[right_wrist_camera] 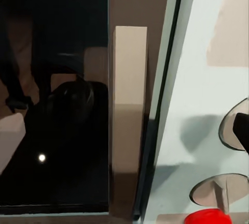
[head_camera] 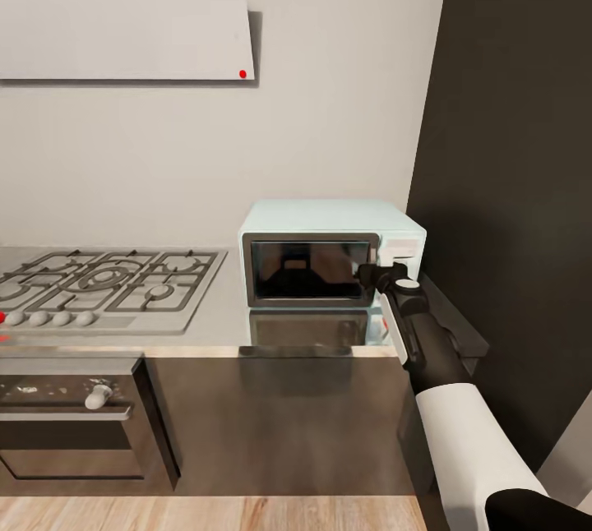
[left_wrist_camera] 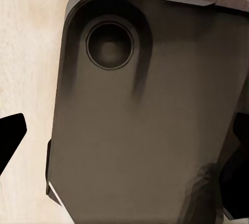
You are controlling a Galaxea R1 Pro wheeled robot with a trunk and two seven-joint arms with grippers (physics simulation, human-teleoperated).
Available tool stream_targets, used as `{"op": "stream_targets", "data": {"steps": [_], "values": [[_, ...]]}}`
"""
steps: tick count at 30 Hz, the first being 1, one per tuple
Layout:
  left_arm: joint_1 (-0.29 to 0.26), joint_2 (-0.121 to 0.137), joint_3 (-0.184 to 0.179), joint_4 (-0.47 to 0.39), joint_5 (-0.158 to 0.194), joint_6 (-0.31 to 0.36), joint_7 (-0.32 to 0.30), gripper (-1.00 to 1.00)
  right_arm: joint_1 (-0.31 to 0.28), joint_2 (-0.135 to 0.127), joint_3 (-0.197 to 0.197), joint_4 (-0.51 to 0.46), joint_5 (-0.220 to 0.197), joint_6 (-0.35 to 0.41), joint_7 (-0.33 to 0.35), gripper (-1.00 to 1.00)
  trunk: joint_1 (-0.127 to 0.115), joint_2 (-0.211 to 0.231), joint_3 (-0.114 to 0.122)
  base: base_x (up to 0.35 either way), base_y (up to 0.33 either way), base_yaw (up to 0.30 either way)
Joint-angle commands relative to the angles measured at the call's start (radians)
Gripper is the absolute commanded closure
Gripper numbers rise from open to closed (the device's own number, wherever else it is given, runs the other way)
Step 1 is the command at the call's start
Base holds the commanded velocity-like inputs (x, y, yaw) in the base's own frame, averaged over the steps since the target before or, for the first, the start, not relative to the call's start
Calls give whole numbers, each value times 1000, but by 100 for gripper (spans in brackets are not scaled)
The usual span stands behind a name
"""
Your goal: In the kitchen, take the popcorn bag from the countertop, put it into the microwave, and heat it until the popcorn is cooked so the cooked popcorn ends up inside the bag.
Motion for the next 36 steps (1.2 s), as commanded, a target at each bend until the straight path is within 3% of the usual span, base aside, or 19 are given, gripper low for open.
{"op": "stream_targets", "data": {"steps": [1, 18, 19, 36], "values": [[0, 0, 0, -1, 8, -1, -5, -100, -1, 0, 1, 5, 11, 7, 0, -100, 0, -1, -1, 1, 0, 0], [0, 1, 0, -2, 9, -2, -8, -100, -1, 0, 2, 16, 10, -10, 0, -100, 0, -1, -1, 18, 0, 0], [0, 1, 0, -2, 9, -2, -8, -100, -1, 0, 3, 16, 10, -10, 0, 100, 0, -1, -1, 0, 0, 0], [0, 1, 0, -2, 8, -3, -6, -100, -1, 0, 1, 14, 24, -8, 4, 100, 0, -1, -1, 0, 0, 0]]}}
